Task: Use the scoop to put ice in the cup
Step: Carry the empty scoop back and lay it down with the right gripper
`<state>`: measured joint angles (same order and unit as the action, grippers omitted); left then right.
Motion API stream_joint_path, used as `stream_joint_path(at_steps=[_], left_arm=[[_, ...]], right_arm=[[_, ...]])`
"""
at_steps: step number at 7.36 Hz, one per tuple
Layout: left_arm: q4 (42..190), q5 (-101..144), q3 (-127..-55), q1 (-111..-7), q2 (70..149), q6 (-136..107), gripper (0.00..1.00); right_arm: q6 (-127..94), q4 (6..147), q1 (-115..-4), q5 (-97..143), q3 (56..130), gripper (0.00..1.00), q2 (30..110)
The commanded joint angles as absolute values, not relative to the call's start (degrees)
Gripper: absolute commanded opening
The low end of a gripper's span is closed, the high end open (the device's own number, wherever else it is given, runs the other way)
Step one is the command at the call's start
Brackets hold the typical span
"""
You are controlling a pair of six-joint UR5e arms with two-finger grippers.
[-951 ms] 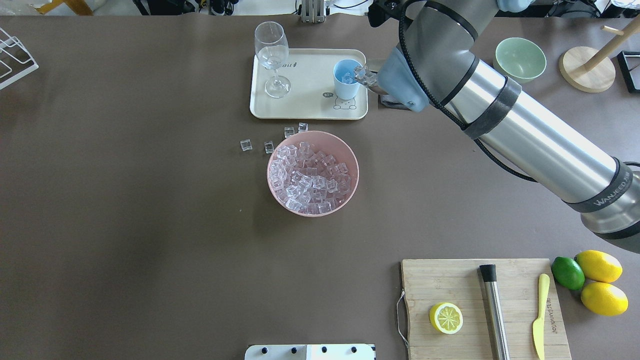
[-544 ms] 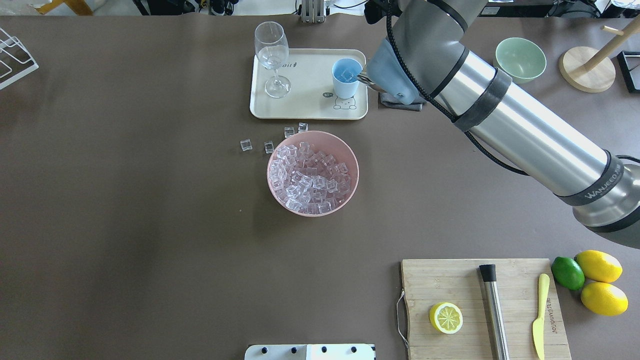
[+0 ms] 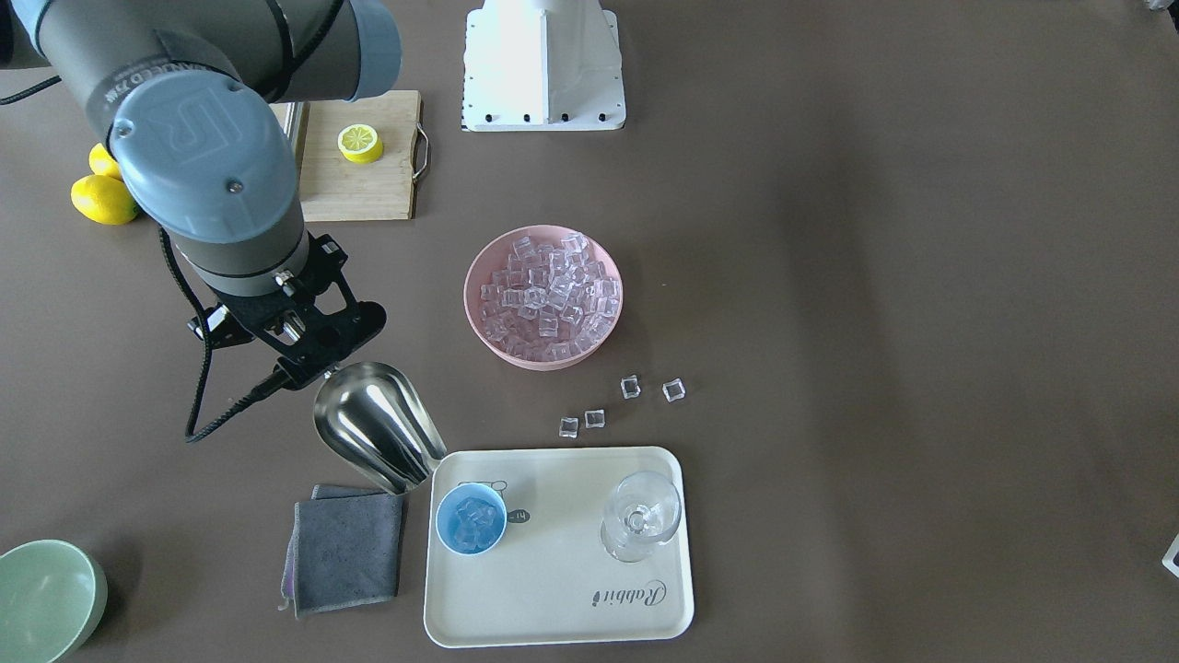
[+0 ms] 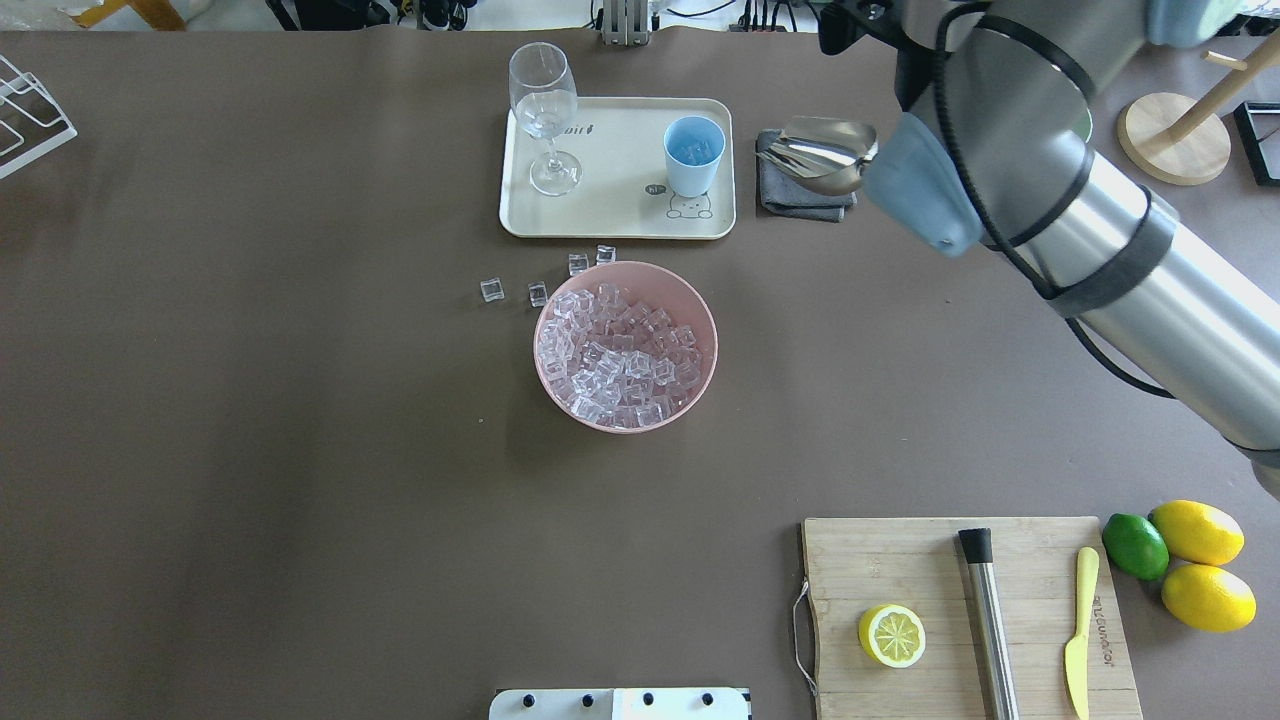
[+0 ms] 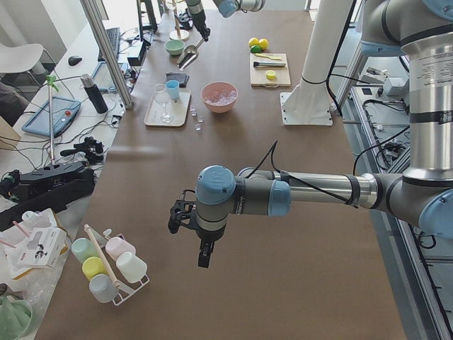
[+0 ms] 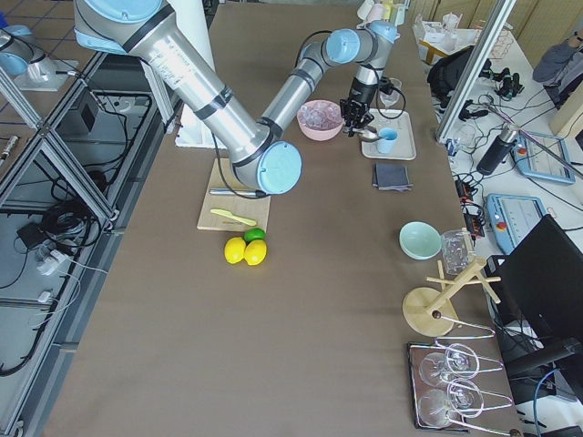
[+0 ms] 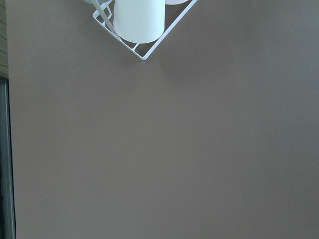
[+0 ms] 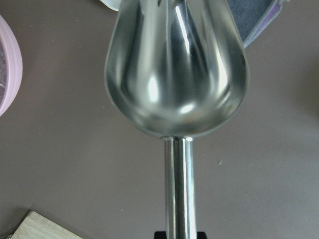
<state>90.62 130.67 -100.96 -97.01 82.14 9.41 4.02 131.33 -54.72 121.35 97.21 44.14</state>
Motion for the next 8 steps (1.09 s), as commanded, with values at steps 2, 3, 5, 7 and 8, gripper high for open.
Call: stream_joint_path(at_steps=[2,3,5,7,8], left_arm=[[90.62,132.26,-100.99,-96.68,82.27,9.32,0.99],[90.62,132.28,-100.90,-96.68,82.27,9.32,0.99],[90.62,132.28,-100.64,-96.42,82.35,9.32,0.99],[90.62,132.28,-100.72,-96.15,82.35,9.32,0.99],[90.62,132.28,-100.90,-96.15,82.35,9.32,0.99]], right_arm=[[-20.65,114.61,-61.41,128.39,115.65,0.00,71.55],[-22.57,105.30,-63.18,128.84,116.53,0.00,80.68],[-31.69,87.11,-63.81,128.32,116.55,0.00,94.41],[-31.91,76.06,-65.55,127.79,113.22,0.00,102.01],[-29.38,72.81,-66.96,127.79,110.42,0.00,104.04]])
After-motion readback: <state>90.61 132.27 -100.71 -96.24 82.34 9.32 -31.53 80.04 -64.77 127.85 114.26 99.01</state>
